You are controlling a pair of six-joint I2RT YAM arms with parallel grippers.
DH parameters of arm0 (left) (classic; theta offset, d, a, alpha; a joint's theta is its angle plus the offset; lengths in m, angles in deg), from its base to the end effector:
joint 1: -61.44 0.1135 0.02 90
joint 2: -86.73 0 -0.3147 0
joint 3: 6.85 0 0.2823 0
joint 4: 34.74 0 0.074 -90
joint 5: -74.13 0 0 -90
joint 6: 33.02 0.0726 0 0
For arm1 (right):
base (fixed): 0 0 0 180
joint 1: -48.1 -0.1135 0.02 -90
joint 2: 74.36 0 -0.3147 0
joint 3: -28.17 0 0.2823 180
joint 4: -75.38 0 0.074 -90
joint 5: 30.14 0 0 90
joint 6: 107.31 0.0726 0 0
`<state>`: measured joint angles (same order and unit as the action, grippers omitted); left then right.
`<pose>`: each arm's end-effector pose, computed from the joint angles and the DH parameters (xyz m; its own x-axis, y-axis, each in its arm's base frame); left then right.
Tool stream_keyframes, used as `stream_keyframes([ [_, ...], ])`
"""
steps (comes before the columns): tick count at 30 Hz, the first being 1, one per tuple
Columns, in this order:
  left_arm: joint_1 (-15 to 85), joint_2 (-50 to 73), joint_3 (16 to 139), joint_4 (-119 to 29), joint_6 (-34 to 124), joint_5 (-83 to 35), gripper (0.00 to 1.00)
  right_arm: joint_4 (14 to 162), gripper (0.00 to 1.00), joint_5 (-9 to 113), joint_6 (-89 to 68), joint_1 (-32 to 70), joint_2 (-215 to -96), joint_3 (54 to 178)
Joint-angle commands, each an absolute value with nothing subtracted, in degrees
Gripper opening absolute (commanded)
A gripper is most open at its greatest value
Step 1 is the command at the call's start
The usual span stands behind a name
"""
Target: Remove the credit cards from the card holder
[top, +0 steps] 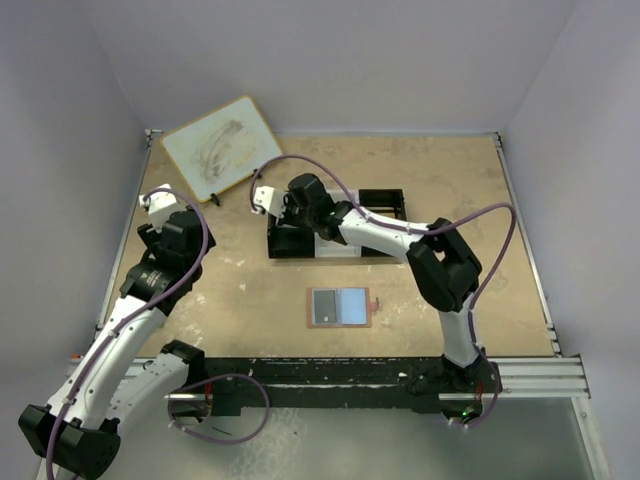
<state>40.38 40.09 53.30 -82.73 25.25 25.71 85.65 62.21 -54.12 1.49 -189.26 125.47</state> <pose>0.1892 -0.0212 0.3356 -0.3222 -0.2975 -0.8987 -0.4834 0.8679 -0.1140 0.3808 0.3985 0.2451 0.1630 -0.6990 -0.6963 -0.7538 0.3671 -0.5450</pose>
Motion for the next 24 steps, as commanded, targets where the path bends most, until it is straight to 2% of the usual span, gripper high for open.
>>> stream_keyframes([
  [1,40.5,41.2,54.2,-82.5,26.0,27.8,0.69,88.9,0.00,65.0,-60.6,1.1,-191.5,129.1],
  [12,40.6,41.2,54.2,-82.6,26.0,28.6,0.69,85.6,0.00,70.8,-68.0,1.1,-194.2,130.1],
  [24,40.6,41.3,54.3,-83.2,25.6,29.7,0.69,85.3,0.03,70.0,-72.2,1.0,-198.8,133.2],
])
